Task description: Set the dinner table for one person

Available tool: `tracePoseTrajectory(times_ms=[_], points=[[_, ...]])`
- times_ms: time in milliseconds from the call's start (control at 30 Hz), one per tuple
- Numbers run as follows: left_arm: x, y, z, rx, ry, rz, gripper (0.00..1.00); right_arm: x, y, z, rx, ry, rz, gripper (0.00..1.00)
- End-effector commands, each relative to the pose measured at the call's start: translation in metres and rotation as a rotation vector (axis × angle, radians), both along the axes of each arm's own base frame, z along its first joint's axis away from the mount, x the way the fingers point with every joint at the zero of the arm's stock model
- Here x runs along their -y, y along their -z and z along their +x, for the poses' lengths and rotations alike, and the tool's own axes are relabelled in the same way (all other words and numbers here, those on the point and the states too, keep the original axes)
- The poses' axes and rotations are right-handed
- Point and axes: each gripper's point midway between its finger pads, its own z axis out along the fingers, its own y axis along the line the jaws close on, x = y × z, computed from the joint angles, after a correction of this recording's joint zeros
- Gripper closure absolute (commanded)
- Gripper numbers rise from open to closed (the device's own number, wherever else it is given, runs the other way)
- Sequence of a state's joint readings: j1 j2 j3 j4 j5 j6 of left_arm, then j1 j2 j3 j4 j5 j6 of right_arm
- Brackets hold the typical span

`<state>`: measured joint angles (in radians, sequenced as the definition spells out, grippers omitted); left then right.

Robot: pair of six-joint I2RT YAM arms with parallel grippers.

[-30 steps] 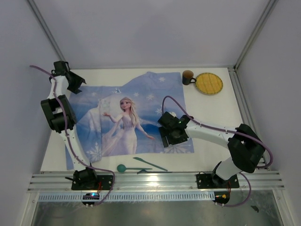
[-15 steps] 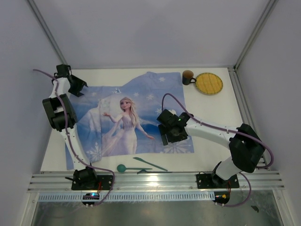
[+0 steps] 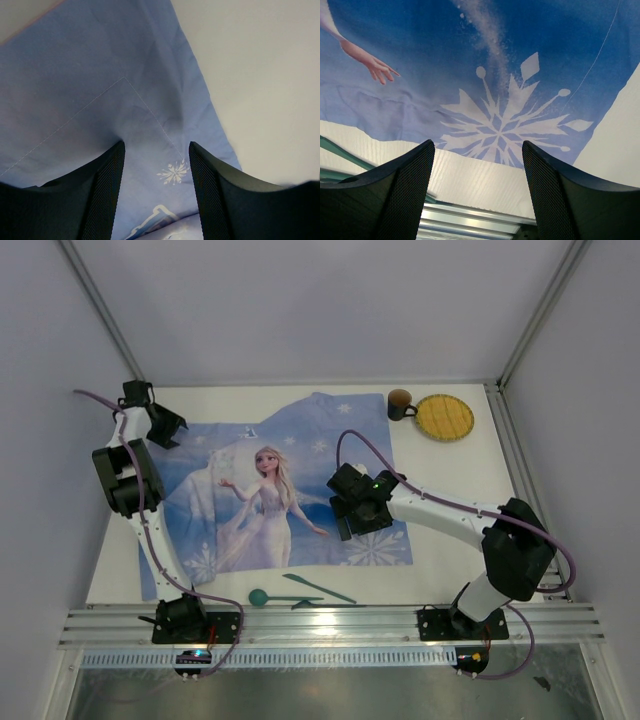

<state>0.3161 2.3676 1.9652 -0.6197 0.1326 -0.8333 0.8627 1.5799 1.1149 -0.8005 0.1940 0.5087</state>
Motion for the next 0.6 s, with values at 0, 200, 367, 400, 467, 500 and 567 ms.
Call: tracePoseTrajectory(times_ms=[0,200,367,400,467,500,567], points=[[-0.012,0.009,0.008,0.006,-0.012,0.047,0.43,0.000,-0.008,0.006,0.025,-0.011,-0.019,0.25],[-0.016,0.013,0.016,0.017,-0.019,0.053,0.43,0.002,-0.008,0.005,0.008,-0.023,-0.042,0.25],[-0.018,0.019,0.025,0.032,-0.025,0.054,0.43,-0.001,-0.011,0.006,-0.004,-0.018,-0.041,0.25],[-0.017,0.022,0.025,0.029,-0.024,0.051,0.43,-0.001,-0.011,0.006,-0.004,-0.016,-0.043,0.25],[-0.018,0.023,0.029,0.036,-0.026,0.050,0.43,0.001,-0.012,0.004,-0.008,-0.013,-0.049,0.25],[-0.019,0.024,0.029,0.038,-0.028,0.048,0.43,0.003,-0.012,0.003,-0.011,-0.011,-0.058,0.25],[-0.020,0.024,0.033,0.047,-0.030,0.048,0.43,0.006,-0.012,0.004,-0.008,-0.005,-0.068,0.25]])
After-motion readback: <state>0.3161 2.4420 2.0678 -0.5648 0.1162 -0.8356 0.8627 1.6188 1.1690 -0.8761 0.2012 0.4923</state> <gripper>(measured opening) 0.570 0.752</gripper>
